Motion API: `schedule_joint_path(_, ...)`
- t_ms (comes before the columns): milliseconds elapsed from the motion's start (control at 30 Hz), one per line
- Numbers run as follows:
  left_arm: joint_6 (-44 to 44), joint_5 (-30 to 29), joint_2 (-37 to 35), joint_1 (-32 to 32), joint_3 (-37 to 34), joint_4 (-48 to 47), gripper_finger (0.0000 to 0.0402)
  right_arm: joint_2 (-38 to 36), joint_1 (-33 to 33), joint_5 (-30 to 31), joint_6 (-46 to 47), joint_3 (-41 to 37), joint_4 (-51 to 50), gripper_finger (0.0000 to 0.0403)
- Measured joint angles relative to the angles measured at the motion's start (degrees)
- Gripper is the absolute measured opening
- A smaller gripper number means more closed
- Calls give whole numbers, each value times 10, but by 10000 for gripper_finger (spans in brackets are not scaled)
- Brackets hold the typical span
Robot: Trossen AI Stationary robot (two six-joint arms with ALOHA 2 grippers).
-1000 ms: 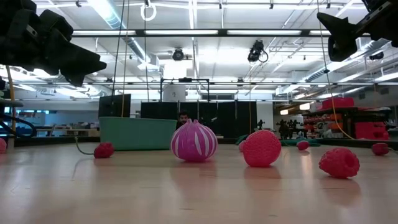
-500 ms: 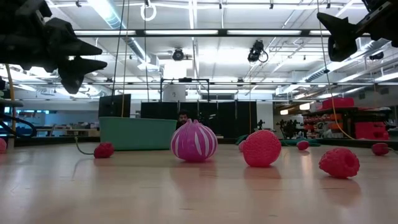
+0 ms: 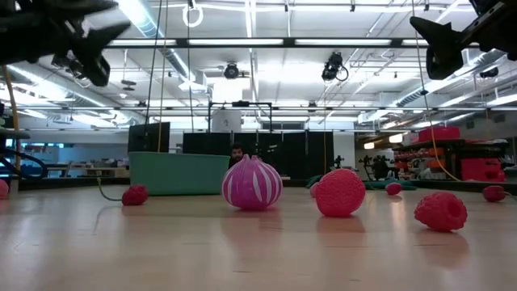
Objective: Pick and placing Produce into tupperware
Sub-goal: Put the red cherry into the blue bin
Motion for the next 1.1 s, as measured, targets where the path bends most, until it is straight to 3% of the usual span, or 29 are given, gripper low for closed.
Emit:
schedule_joint_path(100,6,0,1,-22,27,9,133,0,0,1,-31,3,0,316)
schedule_joint_path(200,90,2,5,-48,102,-10,125,0,0,1,-77,3,-21,316)
schedule_joint_path(300,135,-5,41,-70,184,-95,117,0,0,1,-83,3,-46,316)
schedule_joint_path(500,110,-17,215,-115,302,-265,98,2,0,-1,-77,3,-58,316)
schedule_joint_path(733,13,-15,432,-186,363,-339,66,3,0,-1,-67,3,-58,316)
schedule_joint_path(1100,16,-20,580,-174,425,-333,39,2,0,-1,-180,4,-56,316)
